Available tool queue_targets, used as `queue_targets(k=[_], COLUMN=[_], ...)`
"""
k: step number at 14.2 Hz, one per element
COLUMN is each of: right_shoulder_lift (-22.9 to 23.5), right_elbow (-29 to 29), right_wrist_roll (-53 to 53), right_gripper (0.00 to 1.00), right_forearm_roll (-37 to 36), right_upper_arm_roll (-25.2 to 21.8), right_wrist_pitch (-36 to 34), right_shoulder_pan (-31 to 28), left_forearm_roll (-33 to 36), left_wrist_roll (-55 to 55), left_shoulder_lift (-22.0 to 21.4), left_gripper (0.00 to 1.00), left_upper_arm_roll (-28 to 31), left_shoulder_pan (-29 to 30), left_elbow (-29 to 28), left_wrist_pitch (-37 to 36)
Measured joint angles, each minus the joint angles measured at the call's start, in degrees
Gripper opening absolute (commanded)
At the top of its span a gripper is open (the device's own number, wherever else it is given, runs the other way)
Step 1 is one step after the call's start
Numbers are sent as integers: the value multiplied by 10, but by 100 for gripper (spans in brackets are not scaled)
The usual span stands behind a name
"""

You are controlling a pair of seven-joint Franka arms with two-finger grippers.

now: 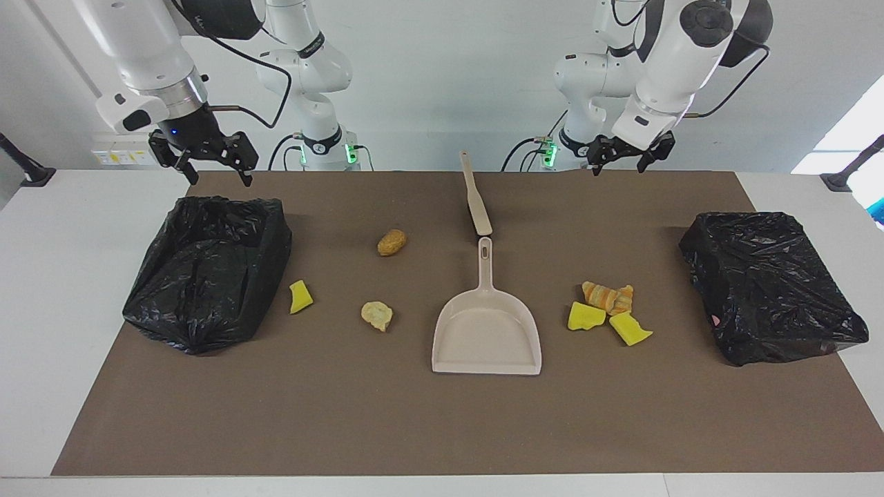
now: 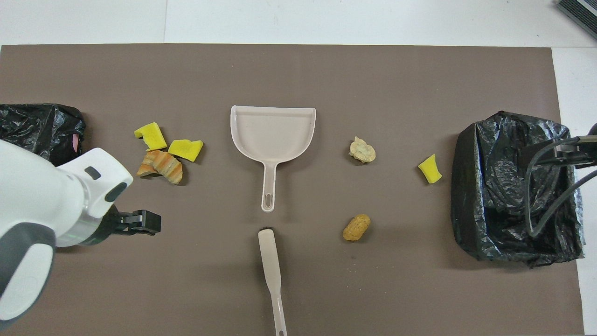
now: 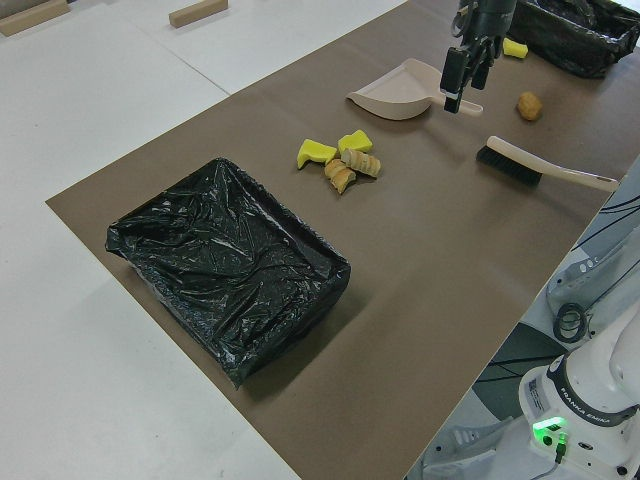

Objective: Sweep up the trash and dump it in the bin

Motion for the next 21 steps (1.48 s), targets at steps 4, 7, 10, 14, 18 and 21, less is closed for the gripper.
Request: queue_targets(k=[4, 7, 10, 14, 18, 21], right_shoulder_lift=[-1, -1, -1, 8, 35, 60], right_elbow=[-6, -35, -58, -73, -76, -76], right_wrist_roll=[0, 0, -2, -9, -8, 13], right_gripper=[100, 100, 100, 100, 100, 100], right_forearm_roll=[0, 0, 1, 3, 4, 5], right_upper_arm_roll=[5, 6, 7, 10, 11, 12], right_wrist_pitch=[26, 59, 80, 84, 90, 115], right_shoulder_pan=[19, 34, 47, 64, 91, 115], left_forearm_roll=[-29, -31, -32, -32, -32, -32], left_wrist_roll=[-93, -157, -251, -360, -419, -435], left_shoulder_lift=[-18, -23, -21, 8, 25, 28], left_gripper=[100, 100, 100, 100, 100, 100], left_upper_arm_roll=[-1, -1, -1, -3, -3, -2], left_shoulder_pan=[-85, -145, -222, -334, -395, -408], left_elbow=[-57, -90, -141, -218, -256, -273], left_wrist_pitch=[57, 97, 171, 279, 329, 365])
